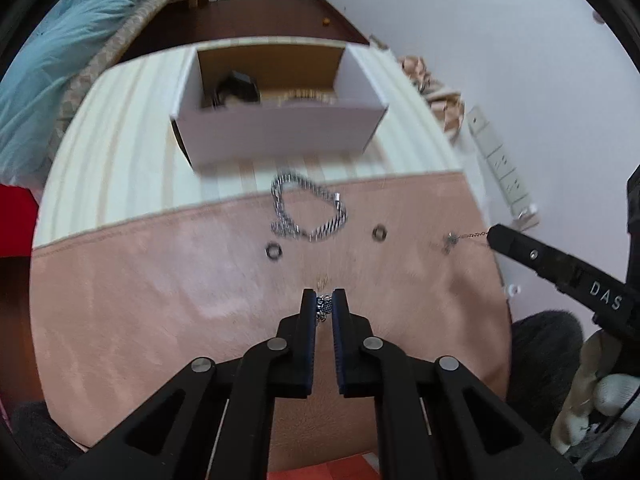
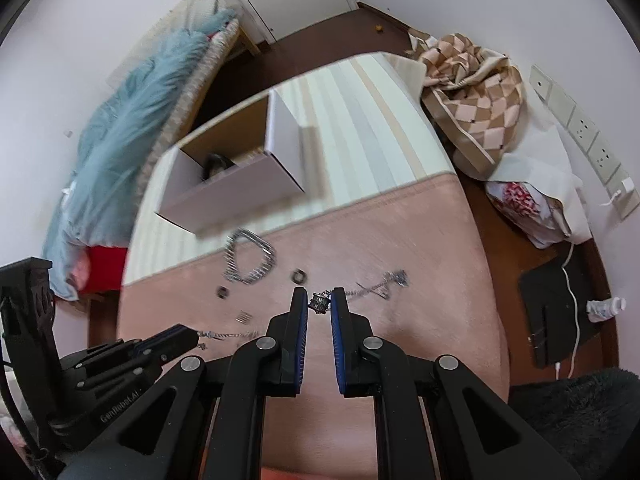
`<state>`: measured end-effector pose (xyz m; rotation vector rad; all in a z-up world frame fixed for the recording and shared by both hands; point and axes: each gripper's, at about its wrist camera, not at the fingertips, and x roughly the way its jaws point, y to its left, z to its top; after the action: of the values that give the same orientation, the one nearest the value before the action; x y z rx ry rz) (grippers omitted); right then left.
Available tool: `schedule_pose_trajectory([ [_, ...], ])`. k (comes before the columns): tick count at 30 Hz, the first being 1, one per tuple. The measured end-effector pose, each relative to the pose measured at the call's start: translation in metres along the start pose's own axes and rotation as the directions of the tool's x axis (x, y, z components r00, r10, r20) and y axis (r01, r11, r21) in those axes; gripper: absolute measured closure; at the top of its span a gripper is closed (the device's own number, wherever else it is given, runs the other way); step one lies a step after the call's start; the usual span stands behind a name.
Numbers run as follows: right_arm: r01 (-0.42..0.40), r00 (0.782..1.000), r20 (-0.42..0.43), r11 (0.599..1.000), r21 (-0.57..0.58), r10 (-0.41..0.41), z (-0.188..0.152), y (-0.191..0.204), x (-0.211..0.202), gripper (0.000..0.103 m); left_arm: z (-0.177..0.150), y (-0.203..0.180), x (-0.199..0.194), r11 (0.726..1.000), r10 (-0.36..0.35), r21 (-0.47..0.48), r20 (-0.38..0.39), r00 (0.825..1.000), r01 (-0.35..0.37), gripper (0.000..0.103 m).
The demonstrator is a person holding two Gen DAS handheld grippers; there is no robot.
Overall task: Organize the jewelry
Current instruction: 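Grasp the silver pendant necklace with the right gripper while the left gripper holds the bracelet, then carry the bracelet with the left gripper into the box while the right gripper carries the necklace in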
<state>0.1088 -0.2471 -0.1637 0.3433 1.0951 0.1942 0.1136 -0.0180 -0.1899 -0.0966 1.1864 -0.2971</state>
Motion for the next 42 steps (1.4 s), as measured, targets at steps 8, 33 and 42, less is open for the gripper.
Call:
schedule_pose_trajectory([
  [8, -0.097, 0.995, 0.031, 0.994, -0.046, 0.098, 0.032, 0.032, -0.030, 0.091, 0.026, 0.006, -0.046, 0.998, -0.056, -0.024, 0.097, 0.994, 0.059, 0.098],
  [33, -0.041, 0.999, 0.004, 0.970, -0.242, 0.044, 0.203, 0.125, 0.049, 0.091, 0.203, 0.067, -0.009, 0.995, -0.069, -0.063, 0.079, 0.994, 0.074, 0.098],
  [42, 0.030, 0.995, -0.086, 0.963, -0.267, -0.055, 0.215, 0.116, 0.115, 0.091, 0.220, 0.087, 0.048, 0.991, 0.056, -0.117, -0.095, 0.994, -0.067, 0.095],
])
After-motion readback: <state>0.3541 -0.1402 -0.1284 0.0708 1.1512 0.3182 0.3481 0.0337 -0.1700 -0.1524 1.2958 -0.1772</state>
